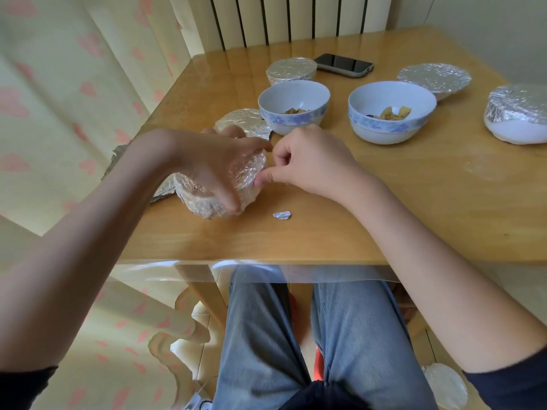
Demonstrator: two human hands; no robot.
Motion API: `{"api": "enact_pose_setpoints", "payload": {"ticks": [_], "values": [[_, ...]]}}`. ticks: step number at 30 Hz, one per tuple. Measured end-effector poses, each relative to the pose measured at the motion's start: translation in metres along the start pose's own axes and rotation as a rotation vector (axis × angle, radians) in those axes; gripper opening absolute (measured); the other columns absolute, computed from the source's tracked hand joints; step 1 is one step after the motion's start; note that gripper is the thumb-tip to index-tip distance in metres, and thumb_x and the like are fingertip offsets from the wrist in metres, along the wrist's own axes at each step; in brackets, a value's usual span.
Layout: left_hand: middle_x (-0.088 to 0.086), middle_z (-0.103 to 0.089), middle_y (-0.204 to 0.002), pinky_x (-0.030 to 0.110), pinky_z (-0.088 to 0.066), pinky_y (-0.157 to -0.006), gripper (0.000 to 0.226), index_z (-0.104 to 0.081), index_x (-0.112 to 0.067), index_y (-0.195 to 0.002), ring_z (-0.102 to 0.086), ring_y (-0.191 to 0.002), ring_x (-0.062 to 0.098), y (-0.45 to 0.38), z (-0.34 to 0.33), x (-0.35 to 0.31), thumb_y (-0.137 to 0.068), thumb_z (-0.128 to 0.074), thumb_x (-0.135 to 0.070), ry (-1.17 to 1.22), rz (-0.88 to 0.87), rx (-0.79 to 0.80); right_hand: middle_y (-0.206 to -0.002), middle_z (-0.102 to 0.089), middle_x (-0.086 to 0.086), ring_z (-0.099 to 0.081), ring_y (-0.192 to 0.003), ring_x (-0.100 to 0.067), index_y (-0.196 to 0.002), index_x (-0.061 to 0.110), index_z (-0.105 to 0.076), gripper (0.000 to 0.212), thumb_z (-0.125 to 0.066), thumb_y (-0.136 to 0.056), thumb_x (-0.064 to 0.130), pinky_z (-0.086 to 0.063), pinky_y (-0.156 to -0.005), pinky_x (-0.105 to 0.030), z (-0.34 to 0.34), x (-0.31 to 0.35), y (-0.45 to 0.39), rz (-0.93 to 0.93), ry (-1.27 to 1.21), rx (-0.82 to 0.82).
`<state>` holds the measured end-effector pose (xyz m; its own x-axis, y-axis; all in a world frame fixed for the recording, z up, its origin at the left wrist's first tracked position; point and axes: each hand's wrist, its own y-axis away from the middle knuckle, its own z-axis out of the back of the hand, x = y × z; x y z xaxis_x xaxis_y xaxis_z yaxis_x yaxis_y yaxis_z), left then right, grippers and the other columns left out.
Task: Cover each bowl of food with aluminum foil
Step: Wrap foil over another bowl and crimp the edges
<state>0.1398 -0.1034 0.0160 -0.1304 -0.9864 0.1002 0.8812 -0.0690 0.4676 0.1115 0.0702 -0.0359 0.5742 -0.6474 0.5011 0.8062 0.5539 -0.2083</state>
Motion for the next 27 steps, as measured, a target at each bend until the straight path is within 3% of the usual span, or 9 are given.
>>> {"api": "enact_pose_setpoints", "payload": {"ticks": [2,4,7,10,13,17,23,27], "values": [[-0.001,-0.017,-0.153,0.047,-0.037,-0.1,0.128,0.003,-0.053,-0.146,-0.032,-0.136,0.036,-0.003,-0.003,-0.003,-0.047,-0.077,-0.068,0.026,0.124,-0.01,-0.053,-0.051,0.006,-0.049,-0.057,-0.013,-0.06,0.017,-0.054,0.052,-0.064,-0.073,0.065,-0.029,-0.049,-0.027,-0.004,-0.006,0.001,0.004,0.044,-0.074],[0.005,-0.008,-0.16,0.051,-0.032,-0.109,0.144,0.016,-0.053,-0.145,-0.028,-0.141,0.037,-0.003,-0.003,-0.004,-0.037,-0.074,-0.081,0.066,0.185,0.019,-0.06,-0.054,0.008,-0.053,-0.063,-0.012,-0.071,0.022,-0.06,0.04,-0.063,-0.078,0.061,-0.034,-0.053,-0.027,-0.007,-0.01,0.005,-0.004,0.028,-0.059],[0.005,0.019,-0.161,0.053,-0.01,-0.118,0.152,0.035,-0.056,-0.135,0.003,-0.149,0.032,0.007,0.004,-0.001,-0.029,-0.071,-0.08,0.094,0.141,0.055,-0.064,-0.055,0.011,-0.053,-0.068,-0.007,-0.091,0.031,-0.061,0.034,-0.066,-0.075,0.06,-0.038,-0.057,-0.028,-0.008,-0.007,0.021,-0.017,-0.015,0.092],[-0.006,0.032,-0.156,0.059,0.0,-0.115,0.15,0.032,-0.061,-0.133,0.026,-0.144,0.029,0.011,0.01,0.005,-0.031,-0.078,-0.07,0.002,0.063,0.088,-0.072,-0.056,0.013,-0.054,-0.073,-0.009,-0.096,0.034,-0.055,0.049,-0.063,-0.068,0.073,-0.041,-0.061,-0.028,-0.015,0.007,0.032,-0.008,0.051,0.104],[-0.009,0.023,-0.16,0.055,-0.009,-0.117,0.145,0.024,-0.064,-0.136,0.015,-0.149,0.025,0.008,0.004,0.007,-0.04,-0.084,-0.063,-0.025,0.007,0.121,-0.078,-0.057,0.009,-0.057,-0.08,-0.017,-0.093,0.027,-0.054,0.054,-0.059,-0.069,0.076,-0.038,-0.062,-0.029,-0.024,0.022,0.032,-0.001,0.152,-0.007],[-0.013,0.002,-0.159,0.052,-0.025,-0.115,0.139,0.017,-0.064,-0.139,-0.01,-0.148,0.024,0.005,0.001,0.009,-0.05,-0.089,-0.055,-0.02,-0.038,0.064,-0.074,-0.057,0.008,-0.06,-0.08,-0.019,-0.081,0.027,-0.052,0.039,-0.061,-0.078,0.065,-0.037,-0.058,-0.028,-0.028,0.024,0.029,0.008,0.095,-0.048],[-0.013,0.007,-0.159,0.053,-0.022,-0.115,0.139,0.02,-0.066,-0.136,-0.004,-0.148,0.025,0.004,0.0,0.008,-0.05,-0.088,-0.056,-0.033,-0.006,0.081,-0.065,-0.058,0.006,-0.055,-0.07,-0.015,-0.077,0.021,-0.06,0.036,-0.065,-0.079,0.056,-0.038,-0.057,-0.028,-0.026,0.014,0.019,0.07,0.058,-0.016],[-0.015,0.008,-0.158,0.053,-0.022,-0.114,0.138,0.021,-0.069,-0.133,-0.003,-0.148,0.025,0.004,-0.001,0.009,-0.05,-0.088,-0.056,-0.018,0.001,0.084,-0.058,-0.053,0.009,-0.047,-0.062,-0.009,-0.066,0.025,-0.054,0.033,-0.07,-0.076,0.052,-0.036,-0.058,-0.027,-0.021,0.008,0.013,0.088,-0.017,0.04]]}}
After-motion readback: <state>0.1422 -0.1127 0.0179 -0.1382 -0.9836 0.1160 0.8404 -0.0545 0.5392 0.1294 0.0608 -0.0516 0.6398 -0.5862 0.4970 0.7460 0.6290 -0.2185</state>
